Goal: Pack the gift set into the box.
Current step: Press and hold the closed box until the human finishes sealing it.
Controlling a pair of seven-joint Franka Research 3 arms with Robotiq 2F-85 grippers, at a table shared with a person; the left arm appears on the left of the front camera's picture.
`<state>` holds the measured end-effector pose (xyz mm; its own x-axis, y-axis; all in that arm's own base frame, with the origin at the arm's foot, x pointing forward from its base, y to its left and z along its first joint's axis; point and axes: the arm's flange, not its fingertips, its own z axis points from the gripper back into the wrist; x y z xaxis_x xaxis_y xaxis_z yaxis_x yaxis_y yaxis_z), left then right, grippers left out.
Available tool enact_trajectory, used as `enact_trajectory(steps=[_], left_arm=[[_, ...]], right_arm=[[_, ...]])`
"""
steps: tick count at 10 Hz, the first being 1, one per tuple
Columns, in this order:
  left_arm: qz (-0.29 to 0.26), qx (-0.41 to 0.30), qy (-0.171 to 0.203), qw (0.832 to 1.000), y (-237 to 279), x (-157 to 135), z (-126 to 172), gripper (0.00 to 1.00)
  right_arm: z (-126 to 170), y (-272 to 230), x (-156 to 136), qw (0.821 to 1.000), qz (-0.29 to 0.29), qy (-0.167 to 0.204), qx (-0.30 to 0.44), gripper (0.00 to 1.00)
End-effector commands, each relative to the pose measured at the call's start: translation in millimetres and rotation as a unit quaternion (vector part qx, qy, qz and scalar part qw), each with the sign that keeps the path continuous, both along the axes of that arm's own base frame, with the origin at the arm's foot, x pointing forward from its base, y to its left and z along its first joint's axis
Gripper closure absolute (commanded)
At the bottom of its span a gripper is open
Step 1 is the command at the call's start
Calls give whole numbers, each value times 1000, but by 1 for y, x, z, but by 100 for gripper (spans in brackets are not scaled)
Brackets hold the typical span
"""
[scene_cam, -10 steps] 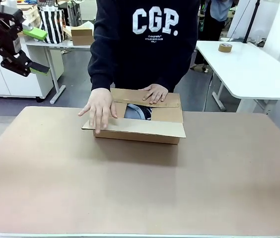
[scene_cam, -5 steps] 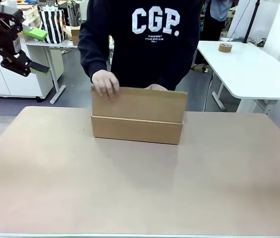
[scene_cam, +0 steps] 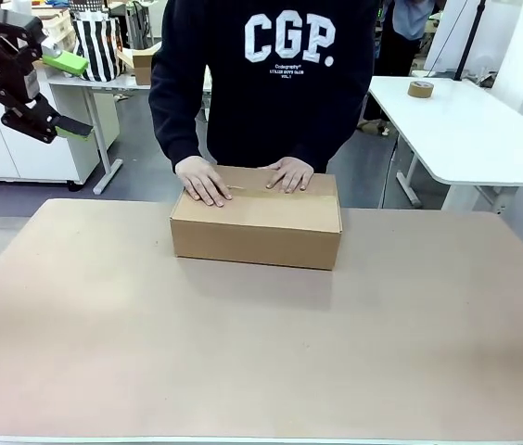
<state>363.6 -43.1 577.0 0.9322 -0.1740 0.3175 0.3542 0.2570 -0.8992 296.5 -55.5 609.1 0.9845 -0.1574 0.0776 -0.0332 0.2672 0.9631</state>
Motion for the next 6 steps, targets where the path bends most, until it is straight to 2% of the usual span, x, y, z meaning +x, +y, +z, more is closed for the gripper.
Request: enact_trajectory(steps=[1,6], left_arm=[[3,-8,5,1000,1,1,5,0],[3,-8,5,1000,1,1,5,0]], right_arm=[[2,0,2,1000,4,-14,9,0],[2,0,2,1000,4,-14,9,0]])
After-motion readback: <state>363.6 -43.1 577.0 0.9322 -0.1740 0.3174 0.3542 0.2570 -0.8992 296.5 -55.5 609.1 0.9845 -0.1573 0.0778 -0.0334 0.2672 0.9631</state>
